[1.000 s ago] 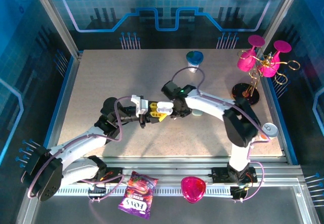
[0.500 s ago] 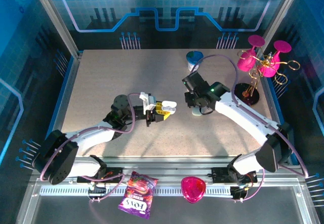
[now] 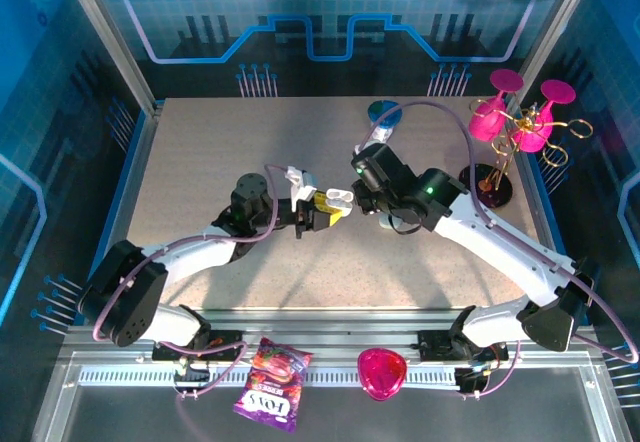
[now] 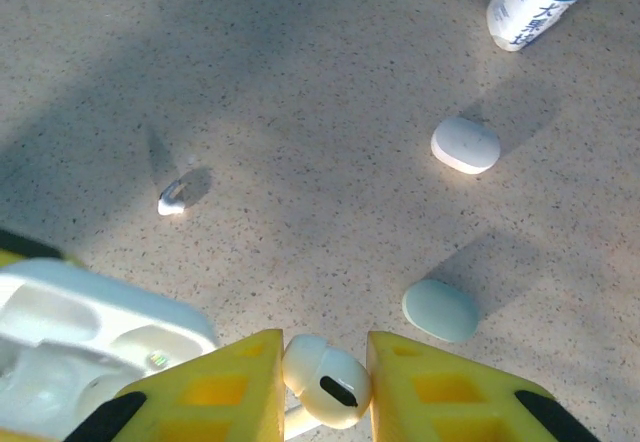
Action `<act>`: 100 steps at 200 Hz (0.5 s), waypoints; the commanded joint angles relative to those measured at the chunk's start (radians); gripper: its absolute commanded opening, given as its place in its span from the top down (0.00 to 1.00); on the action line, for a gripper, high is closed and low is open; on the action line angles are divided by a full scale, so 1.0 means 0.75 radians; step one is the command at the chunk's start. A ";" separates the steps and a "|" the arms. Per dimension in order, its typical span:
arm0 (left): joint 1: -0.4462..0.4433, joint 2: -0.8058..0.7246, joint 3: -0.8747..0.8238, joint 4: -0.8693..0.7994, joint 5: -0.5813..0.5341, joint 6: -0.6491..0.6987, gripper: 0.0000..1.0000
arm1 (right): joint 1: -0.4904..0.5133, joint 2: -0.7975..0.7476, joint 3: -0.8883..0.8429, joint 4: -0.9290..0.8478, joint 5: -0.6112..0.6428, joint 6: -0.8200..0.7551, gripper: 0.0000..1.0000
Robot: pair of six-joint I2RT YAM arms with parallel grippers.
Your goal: Insert the wireless bluetooth earbuds into the charging case
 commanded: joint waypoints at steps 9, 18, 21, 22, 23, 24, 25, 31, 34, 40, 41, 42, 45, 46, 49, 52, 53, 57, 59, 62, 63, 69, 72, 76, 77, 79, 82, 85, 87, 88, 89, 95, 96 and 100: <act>0.010 0.030 0.077 -0.057 -0.005 -0.157 0.86 | 0.043 0.016 0.065 0.038 0.033 -0.039 0.75; 0.010 0.032 0.086 -0.066 0.002 -0.175 0.86 | 0.050 0.024 0.071 0.044 0.033 -0.045 0.75; 0.009 0.034 0.091 -0.070 0.003 -0.181 0.86 | 0.052 0.027 0.074 0.045 0.034 -0.047 0.75; 0.010 0.034 0.093 -0.071 0.003 -0.185 0.86 | 0.054 0.026 0.075 0.045 0.033 -0.047 0.75; 0.011 0.034 0.093 -0.072 0.003 -0.187 0.86 | 0.054 0.028 0.074 0.046 0.033 -0.049 0.75; 0.010 0.036 0.094 -0.072 0.003 -0.188 0.86 | 0.055 0.028 0.076 0.046 0.034 -0.049 0.75; 0.010 0.036 0.095 -0.073 0.004 -0.189 0.86 | 0.056 0.030 0.076 0.045 0.034 -0.050 0.75; 0.010 0.038 0.100 -0.079 0.006 -0.196 0.86 | 0.058 0.034 0.080 0.049 0.033 -0.051 0.75; 0.009 0.038 0.102 -0.079 0.006 -0.202 0.86 | 0.061 0.035 0.083 0.051 0.034 -0.052 0.75; 0.010 0.040 0.103 -0.079 0.007 -0.216 0.86 | 0.065 0.040 0.084 0.055 0.034 -0.054 0.75; 0.010 0.041 0.103 -0.079 0.005 -0.217 0.86 | 0.065 0.040 0.084 0.056 0.034 -0.056 0.75; 0.010 0.042 0.104 -0.079 0.005 -0.221 0.86 | 0.064 0.040 0.085 0.056 0.033 -0.057 0.75; 0.010 0.042 0.108 -0.078 0.002 -0.228 0.86 | 0.066 0.045 0.085 0.058 0.032 -0.059 0.75; 0.009 0.043 0.108 -0.078 0.003 -0.231 0.86 | 0.066 0.046 0.086 0.059 0.032 -0.059 0.75; 0.010 0.044 0.110 -0.077 0.004 -0.238 0.86 | 0.067 0.047 0.085 0.061 0.032 -0.060 0.75; 0.011 0.044 0.112 -0.075 0.004 -0.245 0.86 | 0.070 0.048 0.087 0.062 0.032 -0.060 0.75; 0.010 0.044 0.112 -0.074 0.004 -0.247 0.86 | 0.070 0.050 0.088 0.063 0.032 -0.060 0.75; 0.011 0.046 0.113 -0.069 0.007 -0.253 0.86 | 0.072 0.052 0.086 0.065 0.031 -0.062 0.75; 0.011 0.047 0.113 -0.067 0.010 -0.257 0.86 | 0.072 0.055 0.085 0.067 0.031 -0.062 0.75; 0.011 0.048 0.116 -0.063 0.012 -0.263 0.86 | 0.071 0.056 0.086 0.069 0.030 -0.065 0.75; 0.010 0.048 0.115 -0.061 0.013 -0.265 0.86 | 0.071 0.056 0.086 0.070 0.030 -0.065 0.75; 0.010 0.049 0.116 -0.049 0.013 -0.280 0.86 | 0.074 0.061 0.082 0.076 0.030 -0.071 0.75; 0.009 0.050 0.115 -0.043 0.013 -0.287 0.86 | 0.074 0.062 0.081 0.080 0.029 -0.075 0.75; 0.010 0.049 0.115 -0.034 0.015 -0.291 0.86 | 0.074 0.066 0.079 0.081 0.031 -0.075 0.75; 0.010 0.050 0.115 -0.032 0.015 -0.294 0.86 | 0.073 0.067 0.080 0.081 0.031 -0.075 0.75; 0.011 0.050 0.113 -0.026 0.017 -0.296 0.86 | 0.073 0.068 0.080 0.081 0.030 -0.075 0.75; 0.010 0.048 0.112 -0.020 0.017 -0.299 0.86 | 0.074 0.071 0.079 0.082 0.030 -0.077 0.75; 0.009 0.049 0.112 -0.017 0.017 -0.303 0.86 | 0.074 0.073 0.078 0.081 0.030 -0.077 0.75; 0.009 0.049 0.112 -0.016 0.016 -0.305 0.86 | 0.073 0.074 0.079 0.081 0.029 -0.078 0.75; 0.010 0.048 0.111 -0.016 0.015 -0.307 0.86 | 0.074 0.074 0.078 0.083 0.028 -0.077 0.75; 0.010 0.046 0.112 -0.017 0.014 -0.308 0.86 | 0.074 0.075 0.079 0.084 0.028 -0.077 0.75; 0.009 0.047 0.113 -0.015 0.015 -0.313 0.86 | 0.074 0.077 0.078 0.085 0.028 -0.081 0.75; 0.010 0.046 0.112 -0.015 0.015 -0.314 0.86 | 0.073 0.078 0.076 0.085 0.028 -0.081 0.75; 0.010 0.045 0.114 -0.017 0.017 -0.317 0.86 | 0.072 0.081 0.073 0.086 0.028 -0.083 0.75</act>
